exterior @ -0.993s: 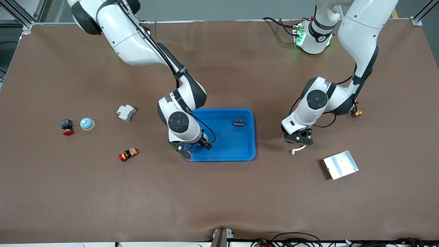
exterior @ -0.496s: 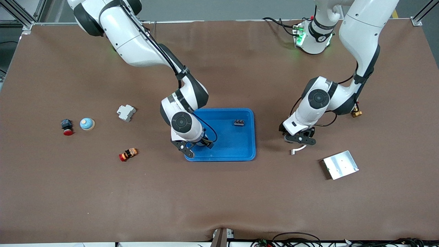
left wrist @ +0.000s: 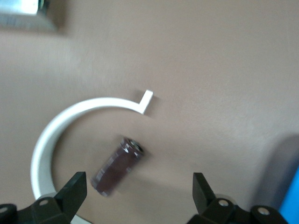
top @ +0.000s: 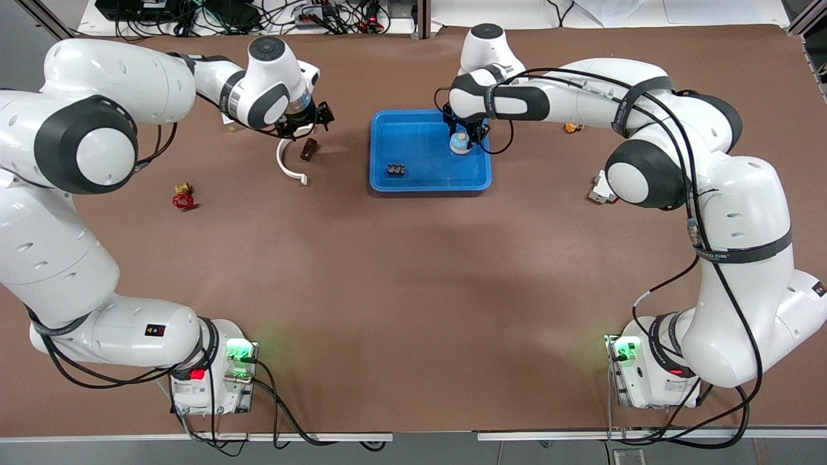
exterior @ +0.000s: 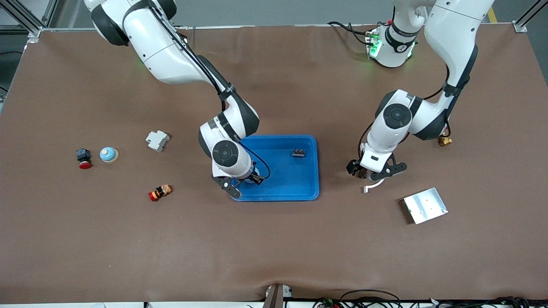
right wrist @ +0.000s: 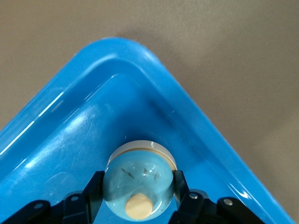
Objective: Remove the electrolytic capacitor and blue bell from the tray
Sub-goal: 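Grasp the second bell with the right gripper while the left gripper places the capacitor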
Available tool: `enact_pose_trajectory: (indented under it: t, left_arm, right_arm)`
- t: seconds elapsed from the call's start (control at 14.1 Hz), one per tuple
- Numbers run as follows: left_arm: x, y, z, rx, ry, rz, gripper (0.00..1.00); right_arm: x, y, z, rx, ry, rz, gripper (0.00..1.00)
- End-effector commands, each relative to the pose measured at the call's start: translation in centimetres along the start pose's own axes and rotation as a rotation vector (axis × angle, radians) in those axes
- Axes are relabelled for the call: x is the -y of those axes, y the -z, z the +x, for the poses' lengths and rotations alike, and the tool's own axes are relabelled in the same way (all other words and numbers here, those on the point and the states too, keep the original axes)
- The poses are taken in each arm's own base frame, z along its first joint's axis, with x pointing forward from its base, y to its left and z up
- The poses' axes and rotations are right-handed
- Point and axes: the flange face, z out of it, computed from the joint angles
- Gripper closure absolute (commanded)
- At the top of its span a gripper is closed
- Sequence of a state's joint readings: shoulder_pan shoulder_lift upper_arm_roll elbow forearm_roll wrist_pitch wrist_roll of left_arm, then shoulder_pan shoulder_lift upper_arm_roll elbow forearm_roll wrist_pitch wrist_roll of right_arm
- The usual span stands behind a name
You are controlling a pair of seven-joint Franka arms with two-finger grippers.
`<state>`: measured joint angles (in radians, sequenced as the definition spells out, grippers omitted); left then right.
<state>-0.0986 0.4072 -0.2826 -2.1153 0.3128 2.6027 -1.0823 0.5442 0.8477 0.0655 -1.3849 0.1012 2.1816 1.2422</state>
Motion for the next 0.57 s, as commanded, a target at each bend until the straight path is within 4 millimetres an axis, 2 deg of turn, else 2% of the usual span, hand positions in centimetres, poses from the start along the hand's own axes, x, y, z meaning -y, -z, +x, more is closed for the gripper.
enact_pose_trajectory:
  t: [0.0,0.14,0.28,0.35,0.5]
  left_arm:
    - [-1.7,1.0,-1.4,0.004,0.248,-0.009,0.00]
    - [-3.1,1.2,-2.7,0.018,0.335,-0.022,0.00]
    - [-4.1,1.6,-3.1,0.024,0.460,-0.033,0.00]
    - [-4.5,1.7,-3.6,0.029,0.521,-0.034,0.00]
    - [-5.9,1.7,-4.7,0.039,0.645,-0.040,0.00]
  right_arm:
    - [-0.6,3.7,1.6,0.011,0.032,-0.010,0.99]
    - [-2.0,6.8,3.0,0.037,0.096,-0.052,1.00]
    - [-4.2,10.1,6.1,0.063,0.164,-0.061,1.00]
    - [-6.0,11.1,8.0,0.094,0.214,-0.075,1.00]
    - [-10.9,12.5,13.0,0.132,0.348,-0.079,1.00]
